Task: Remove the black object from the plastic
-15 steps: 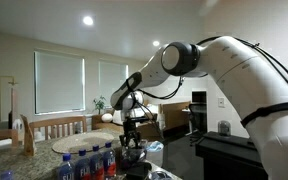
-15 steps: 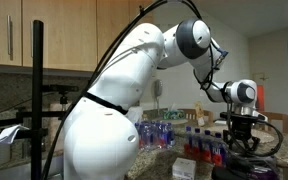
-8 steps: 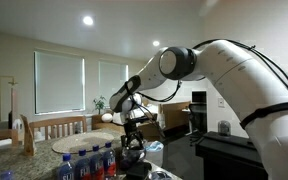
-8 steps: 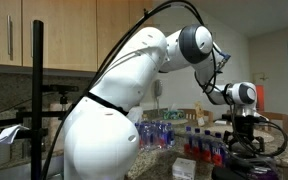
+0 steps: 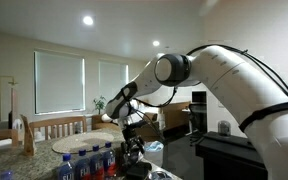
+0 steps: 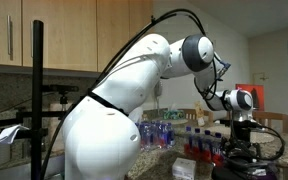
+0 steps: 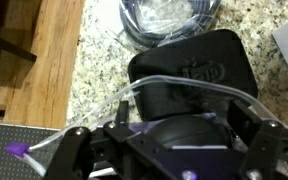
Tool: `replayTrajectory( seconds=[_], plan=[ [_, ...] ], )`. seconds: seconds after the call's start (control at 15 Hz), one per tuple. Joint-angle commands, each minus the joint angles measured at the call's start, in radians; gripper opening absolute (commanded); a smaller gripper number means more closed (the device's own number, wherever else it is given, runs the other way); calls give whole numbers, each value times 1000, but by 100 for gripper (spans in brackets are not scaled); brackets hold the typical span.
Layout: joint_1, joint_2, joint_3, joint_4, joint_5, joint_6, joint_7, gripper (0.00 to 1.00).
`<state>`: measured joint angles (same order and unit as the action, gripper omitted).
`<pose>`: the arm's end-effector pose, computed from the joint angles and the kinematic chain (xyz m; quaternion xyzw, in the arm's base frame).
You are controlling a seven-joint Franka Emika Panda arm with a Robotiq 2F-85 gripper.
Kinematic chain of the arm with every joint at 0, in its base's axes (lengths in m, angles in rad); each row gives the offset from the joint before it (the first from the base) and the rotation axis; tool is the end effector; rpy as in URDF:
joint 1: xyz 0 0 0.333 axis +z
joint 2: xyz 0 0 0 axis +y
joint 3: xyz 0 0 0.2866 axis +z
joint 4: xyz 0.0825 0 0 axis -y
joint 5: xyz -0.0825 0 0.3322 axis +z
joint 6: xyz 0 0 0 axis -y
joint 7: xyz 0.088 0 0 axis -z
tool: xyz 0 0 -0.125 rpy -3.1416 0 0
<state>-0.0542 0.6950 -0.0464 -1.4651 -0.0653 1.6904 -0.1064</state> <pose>0.5877 -0.0634 0.2337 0.9714 0.0159 -0.2358 0.0221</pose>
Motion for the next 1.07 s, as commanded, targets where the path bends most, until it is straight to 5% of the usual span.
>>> replayTrajectory(
  seconds=[0.0,0.73,1.0],
  plan=[
    [3,13,-6,14,-12,45,45,75],
    [-3,-2,-2,-5,1,155,55,12],
    [-7,-7,0,-11,10,168,54,3]
  ],
)
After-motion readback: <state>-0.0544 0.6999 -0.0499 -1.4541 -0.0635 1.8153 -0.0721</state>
